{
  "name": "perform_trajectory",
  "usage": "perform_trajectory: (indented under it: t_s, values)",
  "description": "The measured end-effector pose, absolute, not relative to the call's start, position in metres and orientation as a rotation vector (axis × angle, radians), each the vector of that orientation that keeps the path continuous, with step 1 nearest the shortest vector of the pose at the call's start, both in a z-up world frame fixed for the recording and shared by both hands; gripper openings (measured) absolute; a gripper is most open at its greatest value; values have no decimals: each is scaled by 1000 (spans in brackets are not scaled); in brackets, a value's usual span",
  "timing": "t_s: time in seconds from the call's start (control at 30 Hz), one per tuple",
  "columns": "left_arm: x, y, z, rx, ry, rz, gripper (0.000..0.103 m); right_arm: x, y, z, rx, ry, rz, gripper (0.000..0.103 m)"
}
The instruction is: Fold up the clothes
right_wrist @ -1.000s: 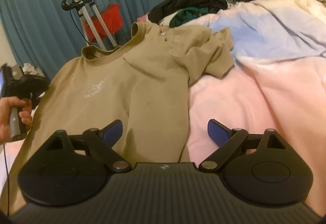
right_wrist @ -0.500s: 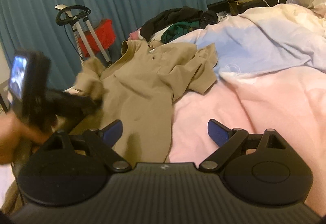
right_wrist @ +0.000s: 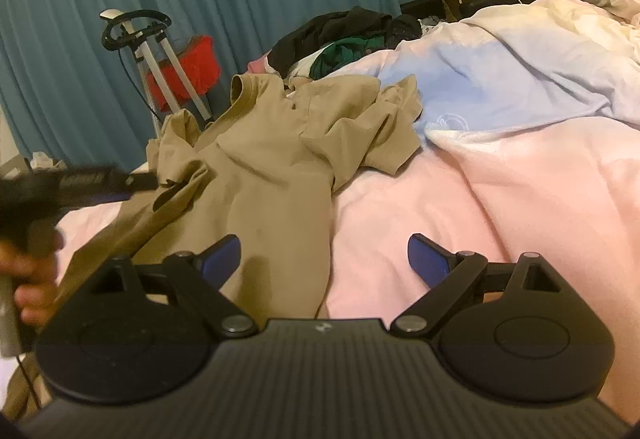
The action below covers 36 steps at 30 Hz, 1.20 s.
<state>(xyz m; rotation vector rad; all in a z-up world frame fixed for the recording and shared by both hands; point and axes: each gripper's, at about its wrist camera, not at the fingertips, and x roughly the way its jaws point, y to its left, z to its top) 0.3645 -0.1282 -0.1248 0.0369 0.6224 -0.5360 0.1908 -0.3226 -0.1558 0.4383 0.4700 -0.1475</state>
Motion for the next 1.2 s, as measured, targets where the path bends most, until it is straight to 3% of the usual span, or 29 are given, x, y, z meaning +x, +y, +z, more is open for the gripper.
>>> perform_trajectory:
  t_s: [0.17, 0.23, 0.27, 0.3, 0.5, 0.8, 0.93, 1.0, 1.03, 1.13, 1.2]
  values:
    - [404, -140, -134, -85, 631, -455, 58, 194, -321, -159, 431, 479, -145, 92]
    - [415, -139, -134, -109, 633, -414, 43, 195, -321, -160, 425, 479, -142, 92]
    - [421, -135, -134, -130, 650, -393, 17, 195, -321, -160, 422, 480, -140, 92]
    - [428, -130, -133, -152, 667, -372, 4, 196, -320, -161, 420, 482, -139, 92]
    - [446, -57, -91, -255, 638, -306, 3, 197, -319, -162, 413, 485, -140, 92]
    - [499, 69, -5, -94, 581, 19, 3, 199, -314, -163, 378, 494, -139, 92]
    - [511, 117, -7, -115, 561, 216, 14, 201, -312, -165, 367, 498, -137, 93]
    - [504, 142, -17, -198, 557, 247, 38, 202, -312, -166, 367, 499, -137, 93]
    - [496, 153, -25, -251, 577, 239, 45, 202, -312, -166, 366, 500, -136, 94]
    - [468, 184, -48, -415, 635, 190, 55, 202, -312, -167, 365, 502, -134, 94]
    - [440, 207, -60, -537, 666, 117, 68, 202, -312, -167, 366, 503, -134, 94]
